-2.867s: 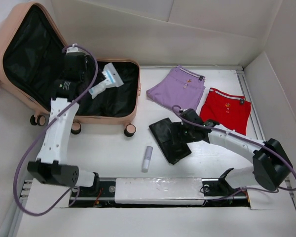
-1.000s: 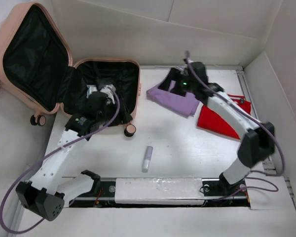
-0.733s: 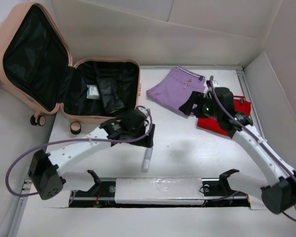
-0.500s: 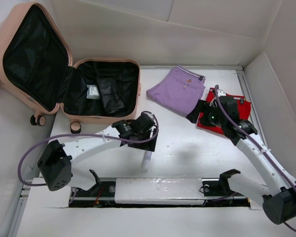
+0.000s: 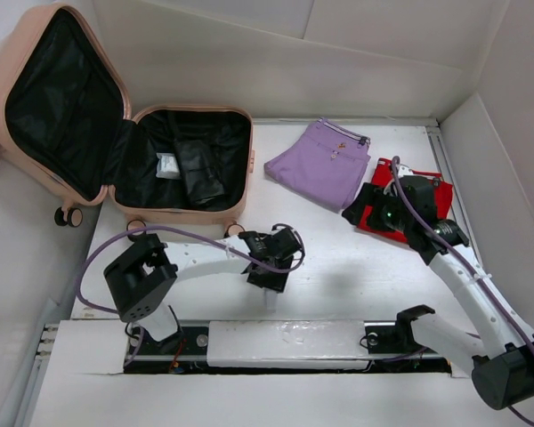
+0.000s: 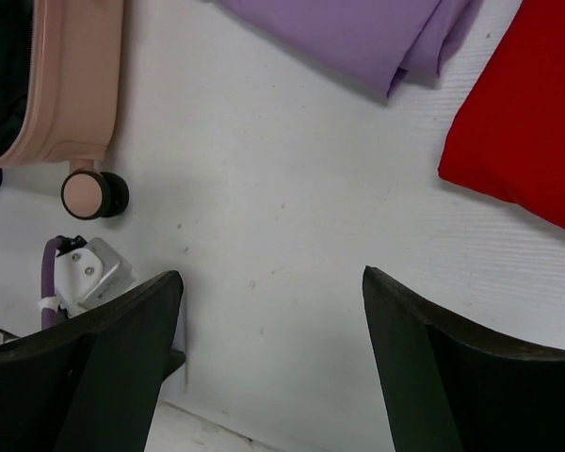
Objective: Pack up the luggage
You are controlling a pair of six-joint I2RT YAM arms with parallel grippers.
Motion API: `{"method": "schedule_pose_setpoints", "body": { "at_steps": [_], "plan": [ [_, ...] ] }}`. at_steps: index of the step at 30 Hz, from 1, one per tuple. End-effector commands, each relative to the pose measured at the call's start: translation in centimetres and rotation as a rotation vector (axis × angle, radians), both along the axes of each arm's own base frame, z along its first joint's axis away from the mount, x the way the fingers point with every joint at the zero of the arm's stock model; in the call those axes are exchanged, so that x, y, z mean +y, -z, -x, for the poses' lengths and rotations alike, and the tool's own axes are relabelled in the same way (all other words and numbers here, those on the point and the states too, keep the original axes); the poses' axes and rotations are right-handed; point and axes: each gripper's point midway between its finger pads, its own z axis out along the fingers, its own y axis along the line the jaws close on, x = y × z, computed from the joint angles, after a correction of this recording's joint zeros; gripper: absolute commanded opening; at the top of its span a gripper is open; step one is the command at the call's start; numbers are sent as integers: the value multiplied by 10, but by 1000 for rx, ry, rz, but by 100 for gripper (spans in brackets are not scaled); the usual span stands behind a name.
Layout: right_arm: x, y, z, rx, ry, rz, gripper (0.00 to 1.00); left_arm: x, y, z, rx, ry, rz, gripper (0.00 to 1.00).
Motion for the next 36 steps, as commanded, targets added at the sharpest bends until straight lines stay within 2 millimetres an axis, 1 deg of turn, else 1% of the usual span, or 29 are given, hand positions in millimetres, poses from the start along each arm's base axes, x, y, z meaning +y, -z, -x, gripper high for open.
{"method": "schedule_pose_setpoints", "body": {
  "at_steps": [1,4,5,8,9,10,11,12,13,14,15,16,17,18,19,20,21,22,23,24,25,26,27,29,30,32,33,34,36],
  "plan": [
    [0,-3,2,-22,-22,0,83,5,0,-14,-59,-83,-26,46],
    [-1,-3,1,-24,-26,2,83,10,12,-17,-64,-101,-79,46],
    [-1,-3,1,-24,-26,2,83,10,15,-19,-73,-104,-84,41],
    [-3,-4,3,-26,-29,4,83,9,17,-24,-87,-129,-94,21],
    [-6,-4,2,-30,-26,12,83,5,14,-26,-92,-130,-85,14],
    [-7,-6,2,-33,-31,18,83,4,7,-28,-104,-133,-80,12],
    [-9,-11,0,-44,-22,16,83,-5,-12,-36,-129,-138,-57,12],
    [-10,-9,2,-37,-27,25,83,-10,-30,-45,-159,-155,-25,12],
    [-10,-12,0,-49,-32,30,83,-13,-46,-55,-189,-146,-9,12],
    [-12,-10,-2,-40,-22,32,83,-24,-78,-71,-225,-159,48,12],
    [-10,-14,-2,-48,-30,24,83,-25,-98,-85,-260,-172,76,13],
    [-11,-11,-3,-40,-37,26,83,-17,-116,-110,-292,-225,102,14],
    [-11,-11,-3,-40,-37,26,83,-15,-136,-126,-316,-244,143,16],
    [-9,-13,-4,-37,-44,22,83,-15,-165,-147,-368,-244,192,17],
    [-7,-13,-3,-36,-54,15,83,6,-176,-179,-398,-315,202,17],
    [-5,-12,-5,-33,-63,9,83,17,-186,-198,-424,-344,213,17],
    [-5,-12,-5,-33,-63,9,83,25,-208,-221,-480,-376,242,17],
    [-3,-13,-4,-32,-73,2,83,38,-214,-237,-508,-388,225,18],
    [-3,-10,-4,-32,-73,2,83,66,-209,-266,-519,-460,194,18],
    [-1,-11,-3,-31,-83,-5,83,76,-208,-280,-511,-478,200,18],
    [0,-11,-2,-30,-90,-11,83,85,-221,-299,-541,-501,221,18],
    [0,-7,-1,-19,-90,-9,83,112,-202,-323,-516,-557,183,18],
    [0,-7,-1,-15,-85,-15,83,122,-203,-336,-521,-584,186,18],
    [2,-3,1,-6,-94,-14,83,141,-186,-357,-499,-617,170,18],
    [0,-4,3,-9,-87,-9,83,159,-160,-369,-452,-653,144,18],
    [-1,-6,3,-20,-80,-5,83,170,-143,-380,-417,-676,128,18],
    [-2,-7,6,-19,-80,-5,83,176,-119,-384,-374,-688,101,18],
    [-2,-9,7,-28,-80,-7,83,175,-114,-387,-370,-680,94,18],
    [-6,-7,6,-21,-61,8,83,182,-105,-386,-366,-694,56,22]
  ]
}}
